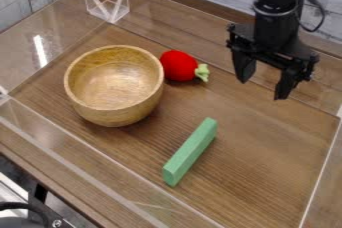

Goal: Move the red fruit to the left side of the table

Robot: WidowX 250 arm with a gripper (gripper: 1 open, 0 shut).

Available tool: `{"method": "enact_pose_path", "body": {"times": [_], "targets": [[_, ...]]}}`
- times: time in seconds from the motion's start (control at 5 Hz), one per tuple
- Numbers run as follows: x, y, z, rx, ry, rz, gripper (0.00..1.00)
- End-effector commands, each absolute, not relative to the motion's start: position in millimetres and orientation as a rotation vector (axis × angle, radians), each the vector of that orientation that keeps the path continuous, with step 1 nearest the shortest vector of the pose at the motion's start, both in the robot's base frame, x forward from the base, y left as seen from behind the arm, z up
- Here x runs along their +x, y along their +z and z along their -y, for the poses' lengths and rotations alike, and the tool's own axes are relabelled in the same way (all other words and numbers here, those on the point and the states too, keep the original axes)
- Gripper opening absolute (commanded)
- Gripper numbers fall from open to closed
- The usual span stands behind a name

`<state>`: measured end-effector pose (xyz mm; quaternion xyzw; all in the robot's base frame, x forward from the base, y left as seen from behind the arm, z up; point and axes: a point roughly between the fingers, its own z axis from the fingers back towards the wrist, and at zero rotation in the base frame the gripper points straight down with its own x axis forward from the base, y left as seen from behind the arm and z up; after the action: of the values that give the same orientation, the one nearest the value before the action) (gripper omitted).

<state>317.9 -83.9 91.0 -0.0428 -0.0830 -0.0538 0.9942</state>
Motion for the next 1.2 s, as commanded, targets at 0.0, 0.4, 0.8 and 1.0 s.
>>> {"method": "enact_pose_path", "body": {"times": [0.0, 0.4, 0.8, 1.0], "targets": [[329, 99.7, 91, -0.121, -0.163, 0.219, 1.0], [332, 101.8, 91, -0.122, -0.17, 0.209, 1.0], [331, 96.3, 94, -0.113, -0.128, 0.184, 1.0], [332, 78.3, 95, -0.101, -0.112, 0.152, 1.0]]}}
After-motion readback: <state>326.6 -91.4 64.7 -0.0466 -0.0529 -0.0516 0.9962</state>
